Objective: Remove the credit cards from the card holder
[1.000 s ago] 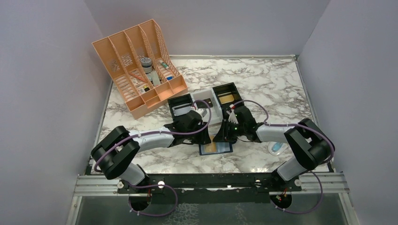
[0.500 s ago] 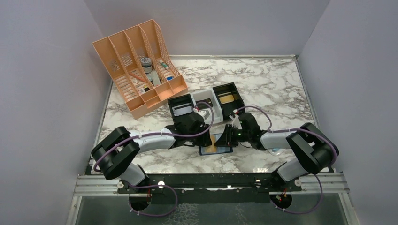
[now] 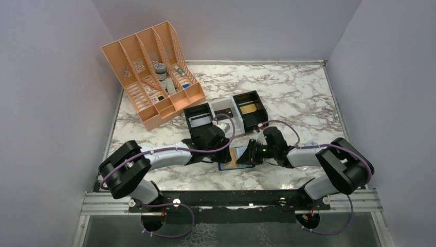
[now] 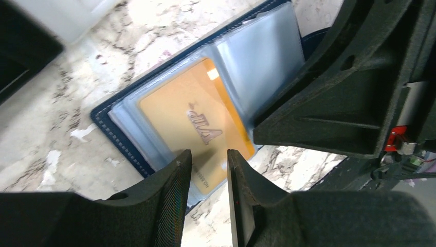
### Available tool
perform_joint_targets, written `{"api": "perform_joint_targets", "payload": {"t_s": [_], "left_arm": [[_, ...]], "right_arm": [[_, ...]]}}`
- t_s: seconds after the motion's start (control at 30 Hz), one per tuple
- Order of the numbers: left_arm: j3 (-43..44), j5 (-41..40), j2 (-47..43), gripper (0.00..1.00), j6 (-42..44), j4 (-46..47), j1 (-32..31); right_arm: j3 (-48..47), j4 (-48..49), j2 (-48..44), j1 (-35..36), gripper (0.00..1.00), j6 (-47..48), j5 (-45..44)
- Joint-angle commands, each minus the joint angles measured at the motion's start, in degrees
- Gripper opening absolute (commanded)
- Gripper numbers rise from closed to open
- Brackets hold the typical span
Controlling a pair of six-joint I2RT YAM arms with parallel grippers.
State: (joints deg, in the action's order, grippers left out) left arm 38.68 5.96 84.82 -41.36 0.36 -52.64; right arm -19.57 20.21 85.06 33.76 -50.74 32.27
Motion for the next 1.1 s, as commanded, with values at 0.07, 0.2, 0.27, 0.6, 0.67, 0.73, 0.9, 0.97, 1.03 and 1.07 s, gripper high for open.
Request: {"api": "perform_joint_targets", "payload": {"t_s": [0.07, 0.2, 0.27, 0.6, 0.67, 0.73, 0.9, 0.97, 1.03, 1.07], "left_arm": [[2.1, -6.6, -3.6, 0.35, 0.2, -6.1, -0.3], [3.9, -7.2, -3.7, 0.38, 0.8, -6.4, 0.0], [4.2, -7.8, -3.3, 0.39, 0.9, -6.5, 0.3], [2.6, -5.3, 0.4, 0.39, 0.9, -5.2, 1.7], [2.1, -4.5, 1.5, 0.36, 0.4, -4.9, 1.5], [1.8, -3.6, 2.4, 0.32, 0.2, -4.9, 1.5], [0.2, -3.2, 1.1, 0.24, -0.2, -5.0, 1.2], [-0.5, -3.1, -0.2, 0.22, -0.5, -5.0, 1.0], [-0.9, -3.1, -1.1, 0.2, -0.5, -5.0, 1.0], [-1.0, -3.1, -1.3, 0.2, -0.5, -5.0, 1.0]], "right_arm": [[-4.7, -9.3, -2.9, 0.3, 0.19, 3.0, -0.9], [-9.4, -10.4, -2.5, 0.3, 0.2, 3.5, -1.4], [-11.0, -10.7, -0.7, 0.3, 0.2, 3.6, -2.4], [-8.6, -11.0, 6.3, 0.3, 0.21, 4.8, -3.5], [-6.5, -9.4, 6.8, 0.3, 0.21, 4.2, -2.7], [-4.6, -7.3, 7.0, 0.3, 0.21, 3.2, -1.8], [-1.9, -4.6, 6.2, 0.3, 0.19, 1.5, -0.6], [-1.0, -3.6, 5.4, 0.3, 0.18, 0.7, -0.1], [-0.1, -1.5, 4.9, 0.3, 0.15, -0.5, 0.8], [0.1, -0.5, 4.8, 0.3, 0.14, -1.4, 1.3]]}}
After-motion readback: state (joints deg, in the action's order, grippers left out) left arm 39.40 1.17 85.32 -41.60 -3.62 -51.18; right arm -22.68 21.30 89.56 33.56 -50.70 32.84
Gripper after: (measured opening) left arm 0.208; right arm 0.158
